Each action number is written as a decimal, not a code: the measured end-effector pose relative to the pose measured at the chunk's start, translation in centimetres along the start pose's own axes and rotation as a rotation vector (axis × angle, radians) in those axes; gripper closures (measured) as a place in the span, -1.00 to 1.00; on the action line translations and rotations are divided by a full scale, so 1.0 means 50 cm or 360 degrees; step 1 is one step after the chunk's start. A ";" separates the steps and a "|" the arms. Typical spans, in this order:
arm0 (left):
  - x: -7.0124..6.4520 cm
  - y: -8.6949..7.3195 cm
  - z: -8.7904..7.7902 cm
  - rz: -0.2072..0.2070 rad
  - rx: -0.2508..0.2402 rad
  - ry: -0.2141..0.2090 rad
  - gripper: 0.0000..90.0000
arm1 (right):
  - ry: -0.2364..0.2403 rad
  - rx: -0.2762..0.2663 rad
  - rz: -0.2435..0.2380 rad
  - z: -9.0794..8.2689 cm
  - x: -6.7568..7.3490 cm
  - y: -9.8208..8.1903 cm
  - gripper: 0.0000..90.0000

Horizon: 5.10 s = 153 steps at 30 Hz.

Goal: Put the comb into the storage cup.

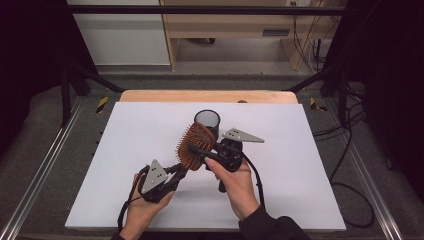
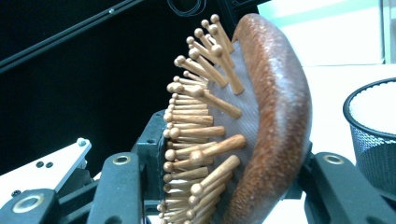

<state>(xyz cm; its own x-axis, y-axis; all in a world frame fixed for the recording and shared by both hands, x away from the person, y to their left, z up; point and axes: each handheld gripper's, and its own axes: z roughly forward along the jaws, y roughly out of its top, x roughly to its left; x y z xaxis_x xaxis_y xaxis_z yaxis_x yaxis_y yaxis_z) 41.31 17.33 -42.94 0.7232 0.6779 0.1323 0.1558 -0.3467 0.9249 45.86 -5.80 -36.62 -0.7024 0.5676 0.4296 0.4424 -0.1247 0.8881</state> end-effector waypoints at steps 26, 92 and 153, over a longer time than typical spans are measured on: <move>0.005 -0.004 0.001 -0.0062 -0.0043 0.0026 0.55 | 0.0008 -0.0008 0.0038 0.006 -0.002 0.005 0.17; 0.160 -0.081 -0.152 -0.0450 -0.0201 0.0567 -0.91 | -0.0466 -0.0233 0.0093 -0.188 -0.191 0.150 0.15; 0.155 -0.071 -0.132 -0.0457 -0.0211 0.0541 -0.88 | -0.0506 -0.0352 0.0053 -0.153 -0.171 0.291 0.15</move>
<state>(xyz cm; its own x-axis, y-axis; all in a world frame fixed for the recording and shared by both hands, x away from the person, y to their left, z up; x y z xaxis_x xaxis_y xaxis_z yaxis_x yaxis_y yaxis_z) 41.95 28.10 -42.85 0.3982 0.9161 -0.0470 0.2139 -0.0429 0.9759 54.03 -18.68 -26.13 -0.4663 0.7801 0.4172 0.3064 -0.3000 0.9034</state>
